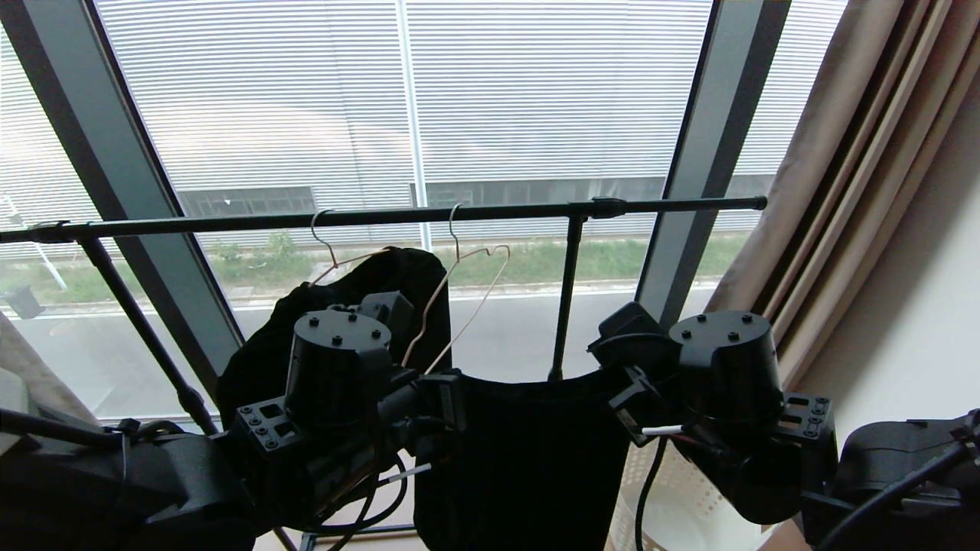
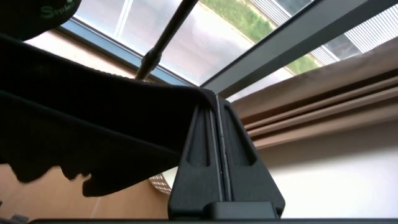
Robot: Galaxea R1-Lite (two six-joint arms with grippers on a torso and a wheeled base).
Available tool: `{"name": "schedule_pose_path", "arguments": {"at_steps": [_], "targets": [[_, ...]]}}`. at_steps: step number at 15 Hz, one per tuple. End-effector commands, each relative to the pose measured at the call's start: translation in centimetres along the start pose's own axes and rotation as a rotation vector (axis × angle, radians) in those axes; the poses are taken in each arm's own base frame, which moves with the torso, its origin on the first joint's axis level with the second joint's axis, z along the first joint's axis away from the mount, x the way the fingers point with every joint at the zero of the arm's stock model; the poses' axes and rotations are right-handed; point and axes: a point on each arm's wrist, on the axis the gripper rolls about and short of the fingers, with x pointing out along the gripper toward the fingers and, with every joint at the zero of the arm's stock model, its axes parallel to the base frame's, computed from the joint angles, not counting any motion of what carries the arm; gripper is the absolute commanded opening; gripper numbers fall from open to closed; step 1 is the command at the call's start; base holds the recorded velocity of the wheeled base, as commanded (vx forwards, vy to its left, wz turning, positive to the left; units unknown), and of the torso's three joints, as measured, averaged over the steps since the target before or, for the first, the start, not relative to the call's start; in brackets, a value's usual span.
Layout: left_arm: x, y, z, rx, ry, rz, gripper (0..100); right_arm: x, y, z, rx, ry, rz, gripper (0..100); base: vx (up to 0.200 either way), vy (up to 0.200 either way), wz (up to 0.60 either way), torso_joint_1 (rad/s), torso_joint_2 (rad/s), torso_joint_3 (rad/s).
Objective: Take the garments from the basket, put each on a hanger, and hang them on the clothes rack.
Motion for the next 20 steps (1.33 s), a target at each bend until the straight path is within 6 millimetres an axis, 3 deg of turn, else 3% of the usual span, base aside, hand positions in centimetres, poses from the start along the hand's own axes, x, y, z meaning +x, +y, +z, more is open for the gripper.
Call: {"name": "schedule_pose_path", "arguments": {"at_steps": [1,6,10,14,16,20], "targets": [[0.1,-0.5,1.0,-0.007,-0.034,-0.015,0,-0.1,0.3,0.0,-0.006,-0.004,0.011,0,0.0,0.0,0.0,0.0,0.0,0.0],[0.2,-0.7,1.4,-0.009,-0.049,-0.023,0,-0.1,0.3,-0.1,-0.002,-0.007,0.015,0,0.0,0.0,0.0,0.0,0.0,0.0],[0.0,0.4,0.7,0.034,0.069,0.036,0,-0.2,-0.9,1.6,0.068,-0.056,-0.021,0,0.0,0.0,0.0,0.0,0.0,0.0],[-1.7,0.3,2.9,0.061,0.187,0.046,0,-1.1,-1.9,2.7,0.108,-0.096,-0.038,0,0.0,0.0,0.0,0.0,0.0,0.0],[-1.8,0.2,3.4,0.082,0.242,0.066,0,-1.0,-1.8,2.7,0.106,-0.09,-0.051,0,0.0,0.0,0.0,0.0,0.0,0.0],[-1.3,0.2,3.1,0.085,0.281,0.08,0,-0.6,0.4,2.4,0.075,-0.056,-0.087,0,0.0,0.0,0.0,0.0,0.0,0.0]]}}
